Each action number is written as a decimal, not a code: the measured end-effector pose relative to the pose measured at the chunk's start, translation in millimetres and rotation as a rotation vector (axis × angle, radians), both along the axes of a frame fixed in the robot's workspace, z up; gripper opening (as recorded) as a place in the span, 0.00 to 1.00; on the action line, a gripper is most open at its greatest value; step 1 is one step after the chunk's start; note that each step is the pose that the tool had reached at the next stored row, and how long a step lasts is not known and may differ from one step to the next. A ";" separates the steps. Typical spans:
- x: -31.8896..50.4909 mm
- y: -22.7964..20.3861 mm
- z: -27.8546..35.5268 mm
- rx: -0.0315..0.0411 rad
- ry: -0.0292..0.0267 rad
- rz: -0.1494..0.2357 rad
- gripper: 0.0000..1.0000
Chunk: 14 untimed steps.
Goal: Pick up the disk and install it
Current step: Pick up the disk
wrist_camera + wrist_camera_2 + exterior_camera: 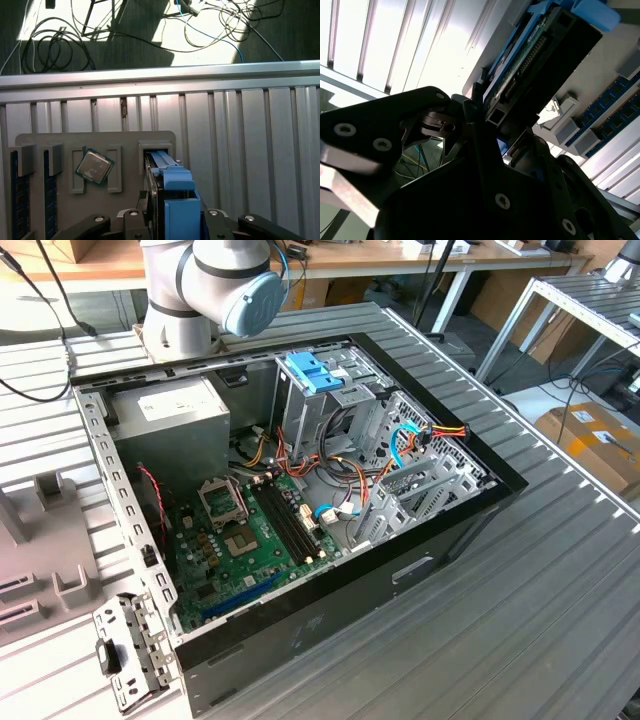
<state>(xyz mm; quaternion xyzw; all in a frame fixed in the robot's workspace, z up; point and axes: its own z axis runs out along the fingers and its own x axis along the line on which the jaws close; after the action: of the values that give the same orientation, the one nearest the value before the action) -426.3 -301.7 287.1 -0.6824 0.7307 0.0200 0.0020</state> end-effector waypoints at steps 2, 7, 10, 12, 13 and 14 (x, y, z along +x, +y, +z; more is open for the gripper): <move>0.0 0.0 0.0 0.0001 0.0000 0.000 0.44; 0.0 0.0 0.0 0.0003 0.0001 0.000 0.36; 0.0 0.0 0.0 0.0006 0.0000 0.000 0.36; 0.0 0.0 0.0 0.0031 0.0000 0.000 0.36; 0.0 0.0 0.0 0.0052 0.0000 0.000 0.36; 0.0 0.0 0.0 0.0053 0.0000 0.000 0.36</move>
<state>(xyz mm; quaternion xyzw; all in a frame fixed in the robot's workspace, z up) -426.3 -301.7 287.1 -0.6824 0.7306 0.0220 0.0038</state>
